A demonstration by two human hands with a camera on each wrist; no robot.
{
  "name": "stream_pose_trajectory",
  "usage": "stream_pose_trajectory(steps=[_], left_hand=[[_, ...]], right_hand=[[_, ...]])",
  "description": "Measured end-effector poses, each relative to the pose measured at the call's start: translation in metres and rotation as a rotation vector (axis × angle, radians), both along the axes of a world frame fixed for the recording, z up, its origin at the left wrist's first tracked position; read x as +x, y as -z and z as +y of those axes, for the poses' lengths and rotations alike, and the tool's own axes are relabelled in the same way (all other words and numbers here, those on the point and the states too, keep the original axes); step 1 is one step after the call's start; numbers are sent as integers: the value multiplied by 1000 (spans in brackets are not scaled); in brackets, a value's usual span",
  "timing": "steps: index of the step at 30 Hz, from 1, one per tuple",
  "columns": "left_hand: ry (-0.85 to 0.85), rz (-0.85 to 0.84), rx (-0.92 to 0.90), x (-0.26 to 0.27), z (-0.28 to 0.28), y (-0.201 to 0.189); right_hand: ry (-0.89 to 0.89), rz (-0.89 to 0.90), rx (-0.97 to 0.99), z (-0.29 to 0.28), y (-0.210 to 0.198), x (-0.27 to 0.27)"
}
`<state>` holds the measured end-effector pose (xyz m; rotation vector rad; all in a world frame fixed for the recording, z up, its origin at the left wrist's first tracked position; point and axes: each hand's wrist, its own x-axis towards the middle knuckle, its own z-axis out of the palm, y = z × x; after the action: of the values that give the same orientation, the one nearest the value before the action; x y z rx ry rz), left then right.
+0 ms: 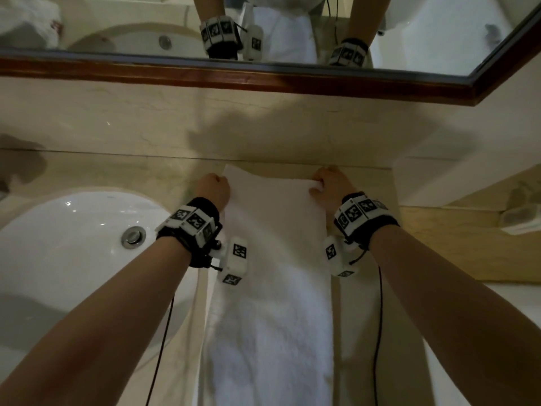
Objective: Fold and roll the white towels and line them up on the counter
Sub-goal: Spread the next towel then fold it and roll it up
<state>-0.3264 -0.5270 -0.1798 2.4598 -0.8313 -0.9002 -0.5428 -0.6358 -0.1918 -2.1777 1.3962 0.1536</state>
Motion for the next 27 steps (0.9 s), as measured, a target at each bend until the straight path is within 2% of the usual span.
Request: stream_pose_trajectory(steps=[4,5,7,10,14,17,19,21,27], left_hand=[[68,-193,62,-5,7,4],[76,-185,47,-7,9,5],[53,-43,-1,-8,12,8],[21,182,41,-6,19,7],[-15,302,59,-4,32,4],[-30,356,53,-8,41,2],[-2,317,79,-12,45,0],[7,207,116,-13,49,1],[41,-42,261,-13,67,6]], right_hand=[[109,-68,-47,4,2,7],[149,-88,-50,5,3,8],[226,-153,-59,4,6,9],[279,-170,-62,3,5,11],[223,51,28,0,4,13],[256,124,83,-3,3,14],[238,134,92,-5,-2,17],[233,128,96,-5,-6,22],[228,-92,-15,7,2,26]])
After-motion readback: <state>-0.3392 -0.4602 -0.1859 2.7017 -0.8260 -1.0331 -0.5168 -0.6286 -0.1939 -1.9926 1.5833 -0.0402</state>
